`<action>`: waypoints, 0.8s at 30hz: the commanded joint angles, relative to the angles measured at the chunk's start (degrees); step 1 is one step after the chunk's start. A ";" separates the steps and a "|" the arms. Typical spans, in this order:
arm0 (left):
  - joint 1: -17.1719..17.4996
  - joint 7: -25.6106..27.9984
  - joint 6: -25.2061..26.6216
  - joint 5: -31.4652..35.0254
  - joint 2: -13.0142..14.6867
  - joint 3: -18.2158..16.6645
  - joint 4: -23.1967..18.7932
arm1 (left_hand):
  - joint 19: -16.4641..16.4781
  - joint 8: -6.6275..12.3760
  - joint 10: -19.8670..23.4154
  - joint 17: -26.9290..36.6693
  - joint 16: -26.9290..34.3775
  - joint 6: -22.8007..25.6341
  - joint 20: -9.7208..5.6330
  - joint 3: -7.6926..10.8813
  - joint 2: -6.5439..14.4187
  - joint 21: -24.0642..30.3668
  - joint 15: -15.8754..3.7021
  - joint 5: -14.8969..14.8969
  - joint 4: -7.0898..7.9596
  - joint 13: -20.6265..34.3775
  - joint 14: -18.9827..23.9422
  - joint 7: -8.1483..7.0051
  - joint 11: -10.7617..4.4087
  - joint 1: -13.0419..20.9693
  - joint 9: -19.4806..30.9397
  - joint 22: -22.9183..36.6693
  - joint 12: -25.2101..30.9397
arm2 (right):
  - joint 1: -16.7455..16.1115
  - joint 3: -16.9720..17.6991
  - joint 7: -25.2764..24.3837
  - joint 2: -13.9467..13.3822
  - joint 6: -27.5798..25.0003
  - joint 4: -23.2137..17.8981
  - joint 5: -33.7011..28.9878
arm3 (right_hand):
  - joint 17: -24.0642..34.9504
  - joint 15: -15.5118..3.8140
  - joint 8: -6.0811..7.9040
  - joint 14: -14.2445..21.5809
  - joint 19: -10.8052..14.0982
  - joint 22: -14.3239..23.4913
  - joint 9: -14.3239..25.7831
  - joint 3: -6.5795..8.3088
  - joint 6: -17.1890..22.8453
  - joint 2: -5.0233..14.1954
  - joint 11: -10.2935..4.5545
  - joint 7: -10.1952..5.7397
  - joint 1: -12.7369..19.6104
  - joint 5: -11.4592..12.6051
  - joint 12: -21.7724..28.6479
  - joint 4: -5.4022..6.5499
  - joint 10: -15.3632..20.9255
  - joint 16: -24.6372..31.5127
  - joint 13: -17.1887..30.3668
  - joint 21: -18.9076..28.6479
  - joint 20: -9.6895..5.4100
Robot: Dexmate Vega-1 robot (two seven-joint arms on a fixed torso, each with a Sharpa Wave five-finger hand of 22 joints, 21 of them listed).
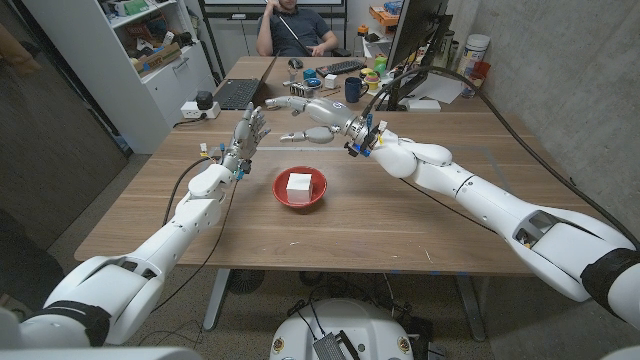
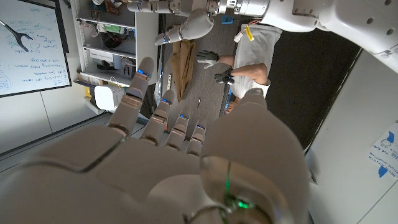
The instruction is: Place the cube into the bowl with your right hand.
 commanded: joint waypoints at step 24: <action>0.93 0.51 0.08 0.05 0.56 -0.12 -1.72 | 0.07 -0.14 -3.56 0.24 -0.02 -0.56 0.43 -0.51 2.37 -0.48 0.42 0.41 0.07 0.20 -3.43 0.23 0.17 -0.11 0.20 0.17 0.07 | -0.26 0.43 -10.85 2.13 3.09 3.79 -1.75 | 0.00 -6.55 0.47 6.04 6.49 0.25 0.07 0.55 3.70 2.09 0.69 0.42 2.89 -0.13 0.98 -1.57 4.37 0.45 0.05 -1.36 -5.38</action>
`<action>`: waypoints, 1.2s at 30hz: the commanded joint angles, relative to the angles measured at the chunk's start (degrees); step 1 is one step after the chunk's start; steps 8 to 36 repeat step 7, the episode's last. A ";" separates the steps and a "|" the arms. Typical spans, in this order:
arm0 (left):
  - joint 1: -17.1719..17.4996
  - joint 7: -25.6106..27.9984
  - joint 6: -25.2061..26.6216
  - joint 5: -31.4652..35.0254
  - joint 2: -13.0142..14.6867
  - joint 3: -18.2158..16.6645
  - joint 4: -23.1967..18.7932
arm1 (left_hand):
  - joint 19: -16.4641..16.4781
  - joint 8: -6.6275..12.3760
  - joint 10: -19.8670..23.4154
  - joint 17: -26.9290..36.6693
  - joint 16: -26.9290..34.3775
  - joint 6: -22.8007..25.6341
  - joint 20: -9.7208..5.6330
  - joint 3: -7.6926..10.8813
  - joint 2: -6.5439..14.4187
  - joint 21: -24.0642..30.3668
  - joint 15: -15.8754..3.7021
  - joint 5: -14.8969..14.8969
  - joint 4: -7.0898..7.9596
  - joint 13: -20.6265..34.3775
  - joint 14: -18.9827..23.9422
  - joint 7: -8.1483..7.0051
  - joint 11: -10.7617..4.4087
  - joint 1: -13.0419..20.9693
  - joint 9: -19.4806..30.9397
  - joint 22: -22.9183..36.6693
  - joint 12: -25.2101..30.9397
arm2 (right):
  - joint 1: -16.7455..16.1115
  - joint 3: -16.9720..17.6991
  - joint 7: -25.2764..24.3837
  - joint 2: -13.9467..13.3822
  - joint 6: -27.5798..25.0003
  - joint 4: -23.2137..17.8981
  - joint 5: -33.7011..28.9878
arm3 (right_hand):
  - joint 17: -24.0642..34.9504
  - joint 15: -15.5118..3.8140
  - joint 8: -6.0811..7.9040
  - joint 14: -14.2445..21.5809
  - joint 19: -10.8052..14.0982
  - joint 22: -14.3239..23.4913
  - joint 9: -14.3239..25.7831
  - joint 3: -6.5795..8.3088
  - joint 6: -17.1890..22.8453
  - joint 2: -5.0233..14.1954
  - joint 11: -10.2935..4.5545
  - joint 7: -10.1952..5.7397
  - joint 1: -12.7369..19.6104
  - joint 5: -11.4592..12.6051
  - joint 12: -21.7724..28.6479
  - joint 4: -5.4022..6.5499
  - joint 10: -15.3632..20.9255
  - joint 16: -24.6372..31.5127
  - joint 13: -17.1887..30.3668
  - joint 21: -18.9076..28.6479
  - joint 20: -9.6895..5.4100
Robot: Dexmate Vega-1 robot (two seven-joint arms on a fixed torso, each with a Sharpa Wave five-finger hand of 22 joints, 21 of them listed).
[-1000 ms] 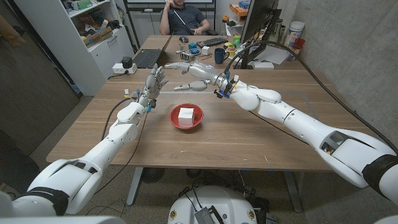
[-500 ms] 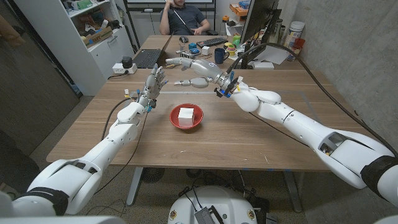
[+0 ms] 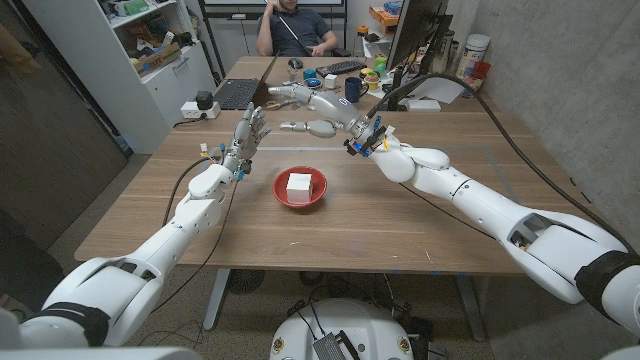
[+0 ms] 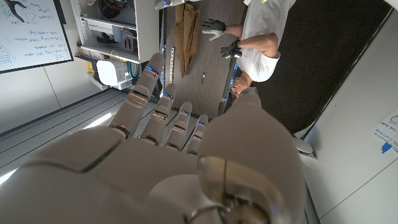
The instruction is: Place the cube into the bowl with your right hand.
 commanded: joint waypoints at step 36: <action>0.86 0.38 0.18 -0.12 0.53 -0.23 -1.48 | 0.05 -0.16 -3.72 0.24 -0.02 -0.61 0.50 -0.30 2.40 -0.08 0.43 0.42 0.32 0.19 -3.44 0.16 0.03 -0.12 0.20 0.18 0.01 | -0.46 -0.29 -1.27 -0.16 -0.27 -0.27 0.48 | 0.00 -6.56 0.17 0.94 0.43 0.25 0.07 0.04 1.00 0.03 -0.21 0.37 0.84 -0.18 0.24 -0.64 1.05 -0.12 0.04 -0.87 -0.59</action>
